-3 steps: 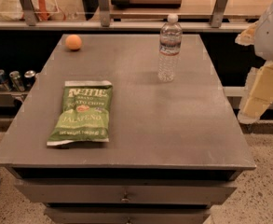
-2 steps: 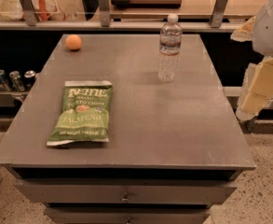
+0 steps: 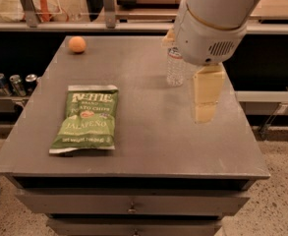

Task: Pick green jalapeno chip bag

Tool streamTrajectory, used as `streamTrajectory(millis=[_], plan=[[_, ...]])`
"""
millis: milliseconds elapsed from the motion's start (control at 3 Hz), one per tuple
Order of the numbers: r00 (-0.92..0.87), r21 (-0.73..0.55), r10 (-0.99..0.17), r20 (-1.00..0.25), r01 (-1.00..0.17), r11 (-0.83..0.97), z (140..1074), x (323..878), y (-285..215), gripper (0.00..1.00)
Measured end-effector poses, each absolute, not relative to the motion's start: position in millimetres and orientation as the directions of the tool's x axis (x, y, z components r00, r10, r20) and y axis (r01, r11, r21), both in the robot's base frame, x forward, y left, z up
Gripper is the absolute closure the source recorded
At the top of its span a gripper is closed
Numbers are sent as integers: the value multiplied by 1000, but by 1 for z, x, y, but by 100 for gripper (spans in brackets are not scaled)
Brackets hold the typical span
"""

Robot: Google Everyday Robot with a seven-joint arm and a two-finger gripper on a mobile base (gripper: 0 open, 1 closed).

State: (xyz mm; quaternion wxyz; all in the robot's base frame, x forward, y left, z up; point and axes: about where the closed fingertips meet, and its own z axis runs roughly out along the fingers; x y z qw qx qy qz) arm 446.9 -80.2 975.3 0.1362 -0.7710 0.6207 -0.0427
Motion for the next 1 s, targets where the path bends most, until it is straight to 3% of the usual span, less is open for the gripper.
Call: streamTrajectory(millis=[333, 1000], plan=[[225, -266, -969, -104, -945, -191, 976, 447, -80, 0], [461, -332, -887, -33, -842, -426, 1002, 481, 7, 0]])
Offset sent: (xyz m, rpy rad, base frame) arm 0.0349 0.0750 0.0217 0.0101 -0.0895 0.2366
